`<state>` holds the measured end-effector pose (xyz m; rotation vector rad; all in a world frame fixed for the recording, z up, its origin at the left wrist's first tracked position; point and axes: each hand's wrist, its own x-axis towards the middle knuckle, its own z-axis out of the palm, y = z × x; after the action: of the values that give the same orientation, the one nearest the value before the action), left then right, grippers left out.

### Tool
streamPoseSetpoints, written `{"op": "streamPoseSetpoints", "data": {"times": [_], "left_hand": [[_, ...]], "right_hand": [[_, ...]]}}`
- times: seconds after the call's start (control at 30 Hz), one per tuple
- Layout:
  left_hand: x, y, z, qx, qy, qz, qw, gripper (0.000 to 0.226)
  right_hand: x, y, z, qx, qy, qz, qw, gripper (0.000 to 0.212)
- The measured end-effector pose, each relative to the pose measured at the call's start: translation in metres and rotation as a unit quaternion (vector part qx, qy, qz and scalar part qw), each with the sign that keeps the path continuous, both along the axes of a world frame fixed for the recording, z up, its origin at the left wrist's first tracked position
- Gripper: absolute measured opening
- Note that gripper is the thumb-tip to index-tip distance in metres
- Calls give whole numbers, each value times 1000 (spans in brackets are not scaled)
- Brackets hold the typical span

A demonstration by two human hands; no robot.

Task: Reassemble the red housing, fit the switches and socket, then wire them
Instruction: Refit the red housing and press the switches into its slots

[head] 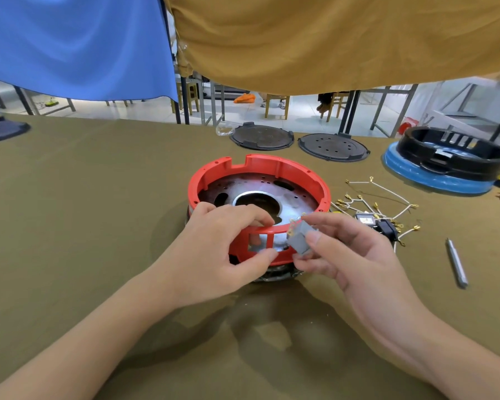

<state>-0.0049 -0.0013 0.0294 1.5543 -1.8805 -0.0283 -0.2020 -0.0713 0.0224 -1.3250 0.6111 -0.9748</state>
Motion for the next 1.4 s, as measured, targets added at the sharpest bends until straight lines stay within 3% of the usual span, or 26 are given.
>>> {"op": "streamPoseSetpoints", "data": {"times": [0.27, 0.53, 0.77, 0.9, 1.4], "left_hand": [[-2, 0, 0, -19, 21, -9, 1000, 42], [-5, -5, -4, -37, 48, 8, 998, 27], [-2, -5, -3, -17, 40, 10, 999, 25], [-2, -5, -4, -11, 38, 12, 999, 24], [-2, -2, -1, -8, 33, -14, 999, 26]], "right_hand": [[2, 4, 0, -29, -1, 22, 999, 28], [4, 6, -9, -69, 89, 11, 994, 32], [-1, 3, -12, -193, 185, -1, 963, 11], [-3, 1, -15, -256, 227, -8, 939, 15], [1, -2, -16, -400, 217, -70, 888, 10]]}}
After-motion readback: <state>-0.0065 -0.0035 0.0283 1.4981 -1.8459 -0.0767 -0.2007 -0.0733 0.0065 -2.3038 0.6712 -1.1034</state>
